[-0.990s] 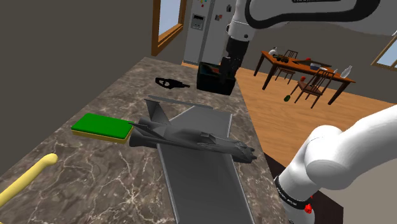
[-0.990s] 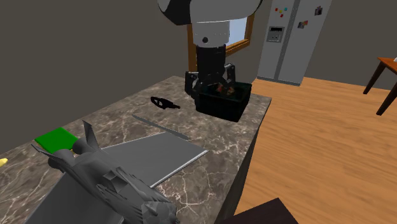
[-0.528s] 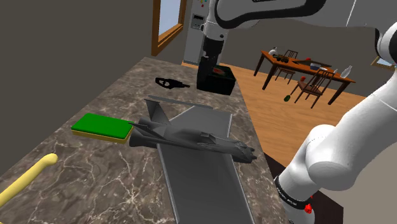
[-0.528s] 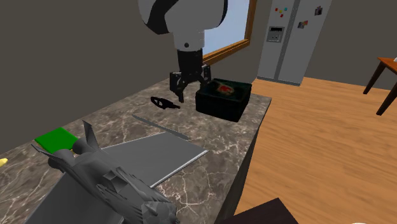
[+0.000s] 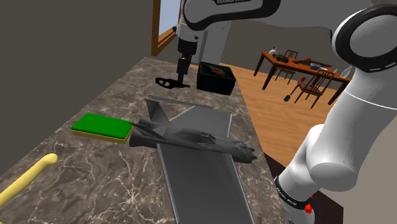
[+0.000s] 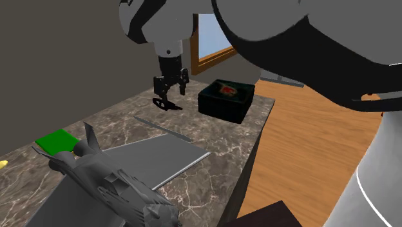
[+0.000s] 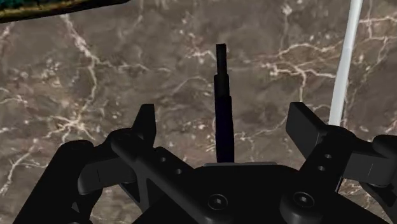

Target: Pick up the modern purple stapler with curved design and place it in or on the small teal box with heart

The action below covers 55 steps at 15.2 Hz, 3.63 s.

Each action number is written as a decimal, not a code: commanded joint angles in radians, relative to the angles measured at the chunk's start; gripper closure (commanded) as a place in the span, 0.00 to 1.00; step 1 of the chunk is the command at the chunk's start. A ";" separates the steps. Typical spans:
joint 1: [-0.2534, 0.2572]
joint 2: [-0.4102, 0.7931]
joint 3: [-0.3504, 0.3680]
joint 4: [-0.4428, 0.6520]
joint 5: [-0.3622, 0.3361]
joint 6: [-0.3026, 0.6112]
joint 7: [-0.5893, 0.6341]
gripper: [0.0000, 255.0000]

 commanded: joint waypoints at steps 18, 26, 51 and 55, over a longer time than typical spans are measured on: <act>0.012 0.110 0.019 0.026 0.011 0.085 -0.058 1.00; 0.012 0.111 0.019 0.026 0.011 0.085 -0.058 1.00; 0.011 0.103 0.018 0.340 0.010 -0.236 -0.056 1.00; 0.010 0.117 0.018 0.414 0.010 -0.296 -0.056 1.00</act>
